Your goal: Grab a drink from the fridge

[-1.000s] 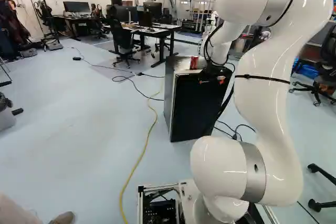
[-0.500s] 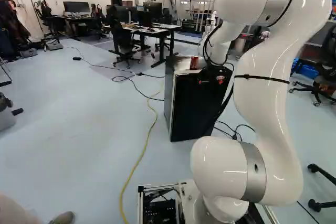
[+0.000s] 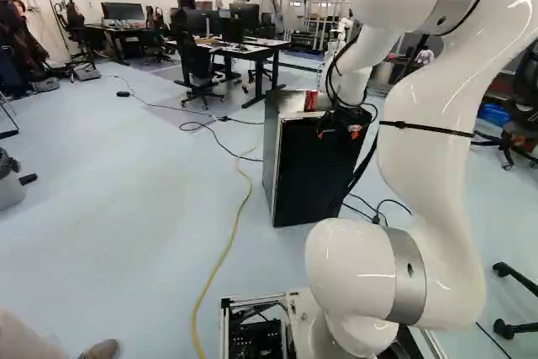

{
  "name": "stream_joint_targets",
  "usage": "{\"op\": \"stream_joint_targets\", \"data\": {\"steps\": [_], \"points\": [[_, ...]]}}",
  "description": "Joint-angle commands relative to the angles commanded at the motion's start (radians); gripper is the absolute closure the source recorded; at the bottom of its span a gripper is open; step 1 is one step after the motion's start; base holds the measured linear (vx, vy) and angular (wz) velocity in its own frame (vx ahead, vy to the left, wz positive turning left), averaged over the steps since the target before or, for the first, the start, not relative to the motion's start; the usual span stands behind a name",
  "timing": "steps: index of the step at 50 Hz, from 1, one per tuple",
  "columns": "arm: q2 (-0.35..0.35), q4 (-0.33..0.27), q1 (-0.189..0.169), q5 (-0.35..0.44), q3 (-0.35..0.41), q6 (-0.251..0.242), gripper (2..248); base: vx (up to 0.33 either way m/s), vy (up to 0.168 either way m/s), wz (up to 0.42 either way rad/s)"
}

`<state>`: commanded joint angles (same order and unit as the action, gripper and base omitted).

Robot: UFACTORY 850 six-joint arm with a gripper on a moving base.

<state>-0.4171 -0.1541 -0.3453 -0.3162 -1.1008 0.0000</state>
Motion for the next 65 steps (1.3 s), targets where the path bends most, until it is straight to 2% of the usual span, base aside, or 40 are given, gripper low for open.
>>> {"op": "stream_joint_targets", "data": {"steps": [34,65], "points": [[0.020,0.000,0.036,0.045,0.026,0.000,3,0.000,0.000,0.000],[0.022,0.000,0.042,0.094,0.029,0.000,3,0.000,0.000,0.000]]}}
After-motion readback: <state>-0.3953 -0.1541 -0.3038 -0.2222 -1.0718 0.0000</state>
